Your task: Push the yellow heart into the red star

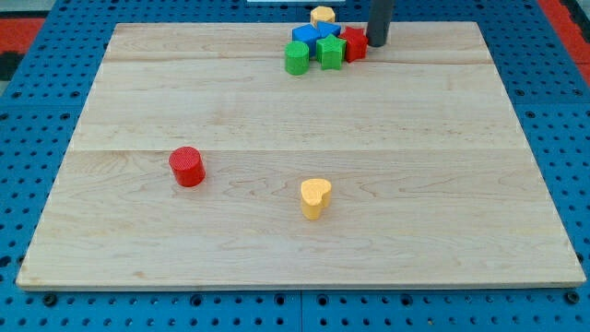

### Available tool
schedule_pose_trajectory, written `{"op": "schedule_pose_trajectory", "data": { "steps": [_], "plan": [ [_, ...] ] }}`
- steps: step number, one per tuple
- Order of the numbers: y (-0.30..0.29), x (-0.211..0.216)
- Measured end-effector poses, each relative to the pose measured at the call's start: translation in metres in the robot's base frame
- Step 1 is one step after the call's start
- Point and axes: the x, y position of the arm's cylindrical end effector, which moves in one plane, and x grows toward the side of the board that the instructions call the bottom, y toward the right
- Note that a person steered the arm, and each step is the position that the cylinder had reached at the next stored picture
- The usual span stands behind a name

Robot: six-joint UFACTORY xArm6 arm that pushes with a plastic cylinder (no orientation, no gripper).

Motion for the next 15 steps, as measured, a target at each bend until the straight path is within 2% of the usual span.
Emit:
{"op": "schedule_pose_trajectory", "data": {
  "steps": [1, 2, 3, 4, 5, 6, 7, 8, 9, 10, 11, 12, 15],
  "plan": [
    [0.012, 0.001],
    [0.092, 0.051],
    [0.087, 0.170],
    [0.053, 0.282],
    [-0.049, 0.365],
    [-0.109, 0.371],
    [-0.134, 0.316],
    [-0.090, 0.304],
    [-0.048, 0.313],
    [-0.047, 0.269],
    [-0.021, 0.245],
    [0.009, 0.245],
    [0.083, 0.172]
  ]
}}
